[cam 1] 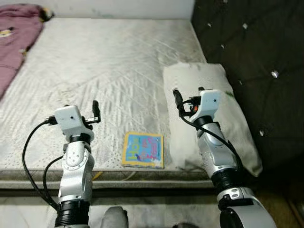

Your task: Clean up the room

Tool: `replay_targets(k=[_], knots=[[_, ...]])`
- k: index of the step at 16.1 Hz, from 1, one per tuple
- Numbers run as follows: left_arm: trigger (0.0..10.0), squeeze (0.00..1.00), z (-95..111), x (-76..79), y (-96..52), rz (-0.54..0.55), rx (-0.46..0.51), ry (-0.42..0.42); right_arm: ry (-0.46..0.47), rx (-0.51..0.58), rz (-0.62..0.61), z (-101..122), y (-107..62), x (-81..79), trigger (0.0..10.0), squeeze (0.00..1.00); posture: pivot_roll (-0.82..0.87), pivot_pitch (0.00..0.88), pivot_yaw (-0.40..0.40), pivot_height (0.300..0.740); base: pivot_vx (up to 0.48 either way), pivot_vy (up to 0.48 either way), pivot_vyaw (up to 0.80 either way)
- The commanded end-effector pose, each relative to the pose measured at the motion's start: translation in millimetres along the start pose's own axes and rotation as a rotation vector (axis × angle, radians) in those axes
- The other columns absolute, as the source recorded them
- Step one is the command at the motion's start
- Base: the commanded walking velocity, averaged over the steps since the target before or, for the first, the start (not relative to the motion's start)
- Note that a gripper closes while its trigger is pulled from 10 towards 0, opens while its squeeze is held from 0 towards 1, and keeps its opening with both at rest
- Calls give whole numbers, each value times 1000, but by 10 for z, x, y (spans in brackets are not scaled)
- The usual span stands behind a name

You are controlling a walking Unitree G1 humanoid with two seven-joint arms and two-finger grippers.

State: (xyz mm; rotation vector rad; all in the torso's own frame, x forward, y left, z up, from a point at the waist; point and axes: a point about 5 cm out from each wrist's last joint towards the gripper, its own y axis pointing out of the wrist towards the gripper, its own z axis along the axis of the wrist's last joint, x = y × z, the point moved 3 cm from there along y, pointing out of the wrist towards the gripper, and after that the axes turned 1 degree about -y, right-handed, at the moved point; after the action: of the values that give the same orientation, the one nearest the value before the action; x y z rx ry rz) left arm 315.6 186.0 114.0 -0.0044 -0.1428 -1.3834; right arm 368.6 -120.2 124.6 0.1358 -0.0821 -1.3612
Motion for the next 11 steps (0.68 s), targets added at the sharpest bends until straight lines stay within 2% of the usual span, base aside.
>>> replay_targets(k=[1,3,11], knots=[[10000,0,-39,3,-12,4,-8,25,-4,-17,-3,-41,-10,20,10000,0,22,0,-16,740,0,0,0],[10000,0,-124,-4,5,22,-58,24,-3,-19,-7,-46,-7,21,10000,0,23,0,-15,740,0,0,0],[10000,0,-114,2,8,13,-53,-12,-1,-26,-9,-64,-7,18,10000,0,22,0,-15,740,0,0,0]])
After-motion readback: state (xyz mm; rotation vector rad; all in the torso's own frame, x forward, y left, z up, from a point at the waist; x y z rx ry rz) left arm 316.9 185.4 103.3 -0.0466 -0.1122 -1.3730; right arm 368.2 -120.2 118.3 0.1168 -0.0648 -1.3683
